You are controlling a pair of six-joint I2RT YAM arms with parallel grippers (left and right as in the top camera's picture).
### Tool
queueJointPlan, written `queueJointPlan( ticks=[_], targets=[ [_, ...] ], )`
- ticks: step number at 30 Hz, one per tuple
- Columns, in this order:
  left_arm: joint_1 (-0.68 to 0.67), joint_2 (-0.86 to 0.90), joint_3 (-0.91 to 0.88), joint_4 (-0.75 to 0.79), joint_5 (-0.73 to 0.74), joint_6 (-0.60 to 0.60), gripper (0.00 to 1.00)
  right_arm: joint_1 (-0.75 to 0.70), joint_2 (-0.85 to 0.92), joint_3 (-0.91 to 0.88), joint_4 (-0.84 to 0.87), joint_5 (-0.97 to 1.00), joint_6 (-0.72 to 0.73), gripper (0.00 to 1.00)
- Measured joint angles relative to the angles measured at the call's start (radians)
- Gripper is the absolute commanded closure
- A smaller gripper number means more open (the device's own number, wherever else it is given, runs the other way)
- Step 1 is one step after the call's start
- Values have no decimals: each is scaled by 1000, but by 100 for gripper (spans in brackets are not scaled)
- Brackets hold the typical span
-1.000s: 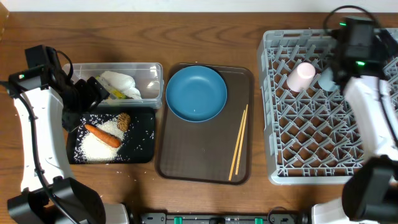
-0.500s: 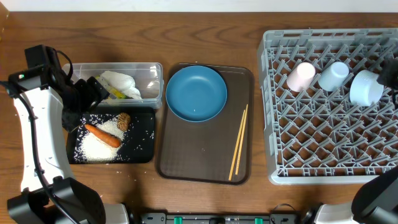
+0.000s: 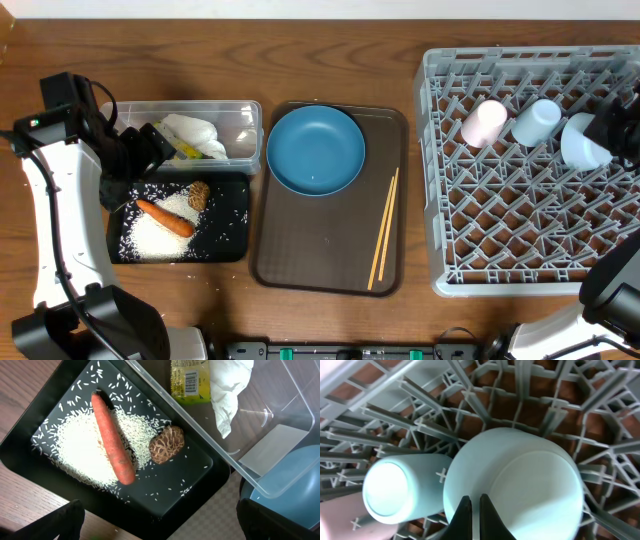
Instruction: Sort waste into correct bins and load items into the dishwasher rack
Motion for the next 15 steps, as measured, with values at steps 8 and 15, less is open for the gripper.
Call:
queueJointPlan(
  ticks=[8, 15],
  targets=[
    [0, 0, 0, 0, 0, 0, 2, -1, -8, 0, 17, -64, -2, 99],
    [0, 0, 0, 0, 0, 0, 2, -39, -144, -2, -1, -25, 13, 99]
  ],
)
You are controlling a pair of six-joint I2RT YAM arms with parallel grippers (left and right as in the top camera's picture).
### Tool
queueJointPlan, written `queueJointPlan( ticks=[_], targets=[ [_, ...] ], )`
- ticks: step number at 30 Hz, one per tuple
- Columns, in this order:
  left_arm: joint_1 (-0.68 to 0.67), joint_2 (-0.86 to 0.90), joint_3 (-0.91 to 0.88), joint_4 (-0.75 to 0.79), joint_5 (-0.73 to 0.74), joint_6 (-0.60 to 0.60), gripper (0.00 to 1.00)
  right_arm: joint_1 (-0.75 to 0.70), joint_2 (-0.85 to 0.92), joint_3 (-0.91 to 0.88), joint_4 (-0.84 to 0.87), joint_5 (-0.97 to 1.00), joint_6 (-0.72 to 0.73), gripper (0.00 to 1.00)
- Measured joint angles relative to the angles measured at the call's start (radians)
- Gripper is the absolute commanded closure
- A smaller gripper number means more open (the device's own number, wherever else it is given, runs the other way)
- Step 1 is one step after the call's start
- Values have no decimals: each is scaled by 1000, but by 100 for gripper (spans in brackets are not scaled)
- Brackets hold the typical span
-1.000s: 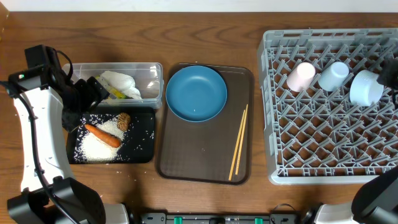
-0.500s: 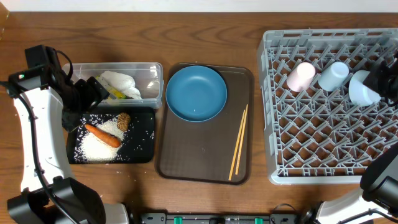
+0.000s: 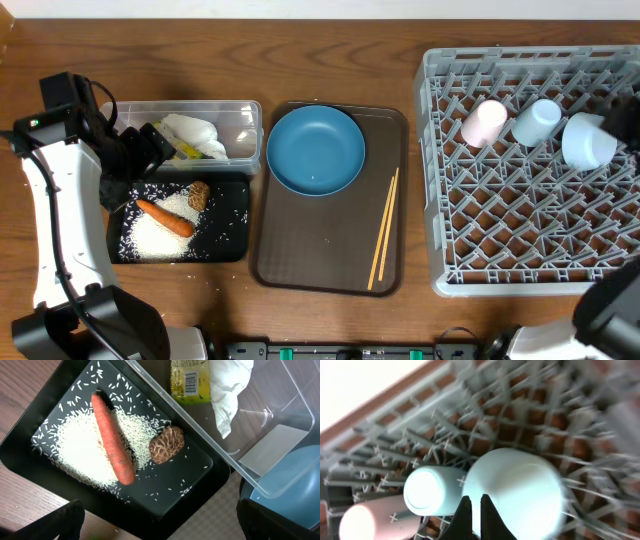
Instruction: Sort waste into correct bins and load items into the dishwasher rack
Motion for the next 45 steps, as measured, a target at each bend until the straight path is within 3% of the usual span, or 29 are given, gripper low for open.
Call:
queueJointPlan(
  ticks=[7, 18, 23, 30, 45],
  targets=[
    [0, 0, 0, 0, 0, 0, 2, -50, -71, 1, -47, 82, 41, 99],
    [0, 0, 0, 0, 0, 0, 2, -50, 122, 1, -67, 94, 72, 99],
    [0, 0, 0, 0, 0, 0, 2, -50, 192, -2, -66, -5, 66, 99],
    [0, 0, 0, 0, 0, 0, 2, -37, 190, -2, -51, -133, 46, 99],
    [0, 0, 0, 0, 0, 0, 2, -38, 45, -2, -58, -128, 26, 99]
  ],
)
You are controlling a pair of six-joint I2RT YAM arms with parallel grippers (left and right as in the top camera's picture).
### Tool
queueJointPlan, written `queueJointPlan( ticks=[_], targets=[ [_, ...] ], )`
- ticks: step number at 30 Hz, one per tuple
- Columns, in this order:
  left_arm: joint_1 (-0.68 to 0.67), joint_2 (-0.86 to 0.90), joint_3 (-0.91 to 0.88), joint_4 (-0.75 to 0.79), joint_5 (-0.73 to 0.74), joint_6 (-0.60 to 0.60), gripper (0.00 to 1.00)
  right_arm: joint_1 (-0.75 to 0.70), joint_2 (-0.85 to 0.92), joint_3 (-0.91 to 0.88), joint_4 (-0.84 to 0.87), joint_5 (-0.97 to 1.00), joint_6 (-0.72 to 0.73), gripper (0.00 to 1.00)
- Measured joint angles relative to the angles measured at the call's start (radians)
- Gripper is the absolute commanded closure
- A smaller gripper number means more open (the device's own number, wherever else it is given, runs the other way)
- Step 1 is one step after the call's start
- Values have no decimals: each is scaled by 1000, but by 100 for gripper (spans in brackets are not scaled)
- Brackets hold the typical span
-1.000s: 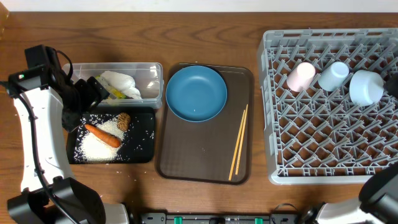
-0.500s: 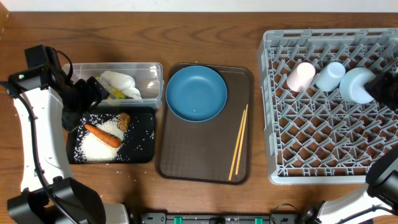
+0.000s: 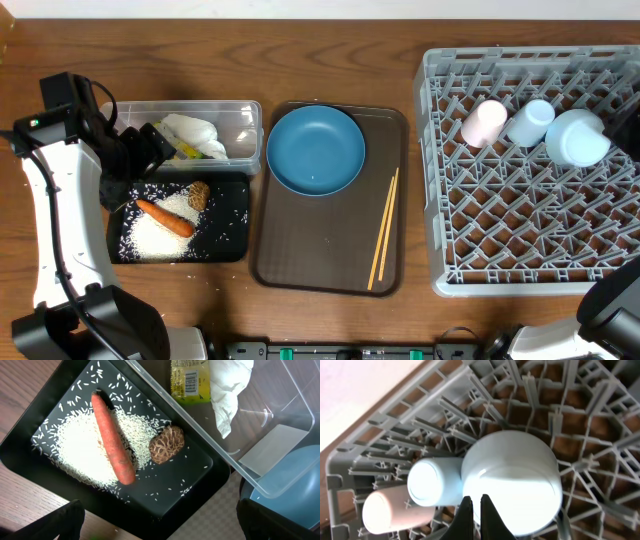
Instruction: Sort waste into correct bins and load items into the dishwasher rack
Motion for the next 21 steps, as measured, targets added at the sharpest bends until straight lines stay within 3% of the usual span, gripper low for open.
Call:
queueJointPlan(
  ticks=[10, 21],
  targets=[
    [0, 0, 0, 0, 0, 0, 2, 40, 15, 0, -7, 141, -2, 99],
    [0, 0, 0, 0, 0, 0, 2, 68, 153, -1, 96, 185, -37, 96]
  ],
)
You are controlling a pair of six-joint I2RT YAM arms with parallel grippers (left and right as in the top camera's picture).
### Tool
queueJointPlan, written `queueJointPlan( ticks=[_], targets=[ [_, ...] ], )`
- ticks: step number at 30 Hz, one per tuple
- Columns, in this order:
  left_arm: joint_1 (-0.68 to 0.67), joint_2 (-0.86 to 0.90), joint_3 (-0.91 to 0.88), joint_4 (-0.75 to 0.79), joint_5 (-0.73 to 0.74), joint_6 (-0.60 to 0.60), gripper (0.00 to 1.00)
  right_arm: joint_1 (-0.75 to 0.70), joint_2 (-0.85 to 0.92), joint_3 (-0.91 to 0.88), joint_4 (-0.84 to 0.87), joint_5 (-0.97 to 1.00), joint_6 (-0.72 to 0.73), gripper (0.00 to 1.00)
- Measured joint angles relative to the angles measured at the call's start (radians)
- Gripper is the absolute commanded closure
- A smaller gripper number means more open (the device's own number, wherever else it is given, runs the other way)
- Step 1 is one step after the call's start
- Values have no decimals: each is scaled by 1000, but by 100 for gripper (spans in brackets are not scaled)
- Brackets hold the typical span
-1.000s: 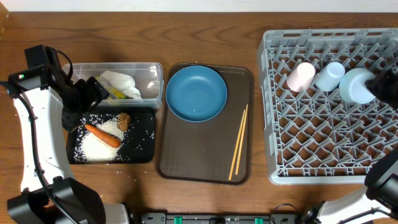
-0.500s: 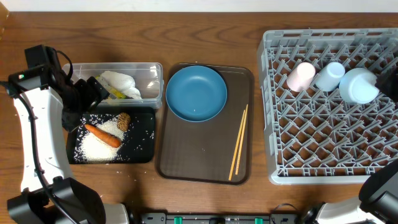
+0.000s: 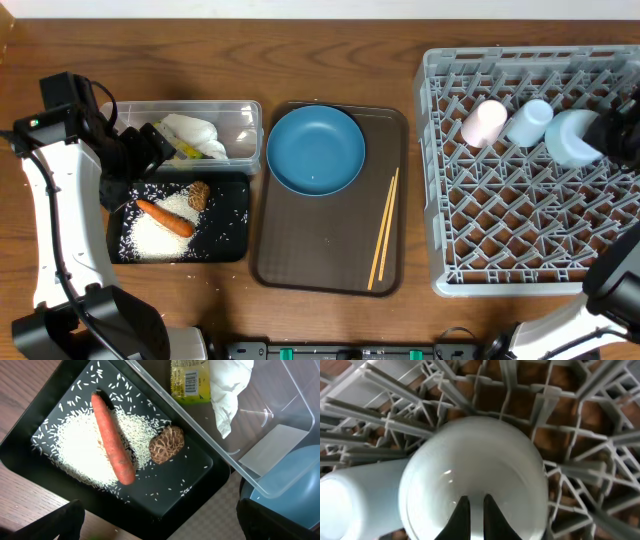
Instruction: Sort waste into correct bins and load items into the dishwasher rack
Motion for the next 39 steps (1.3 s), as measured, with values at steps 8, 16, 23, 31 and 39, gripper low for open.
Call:
queueJointPlan(
  ticks=[8, 16, 23, 31, 39],
  targets=[
    [0, 0, 0, 0, 0, 0, 2, 2, -42, 0, 58, 0, -24, 97],
    [0, 0, 0, 0, 0, 0, 2, 95, -285, 2, 70, -90, -25, 98],
    [0, 0, 0, 0, 0, 0, 2, 370, -450, 11, 68, -151, -13, 98],
    [0, 0, 0, 0, 0, 0, 2, 721, -403, 11, 66, -98, -2, 85],
    [0, 0, 0, 0, 0, 0, 2, 989, -177, 11, 127, 71, 3, 62]
  ],
)
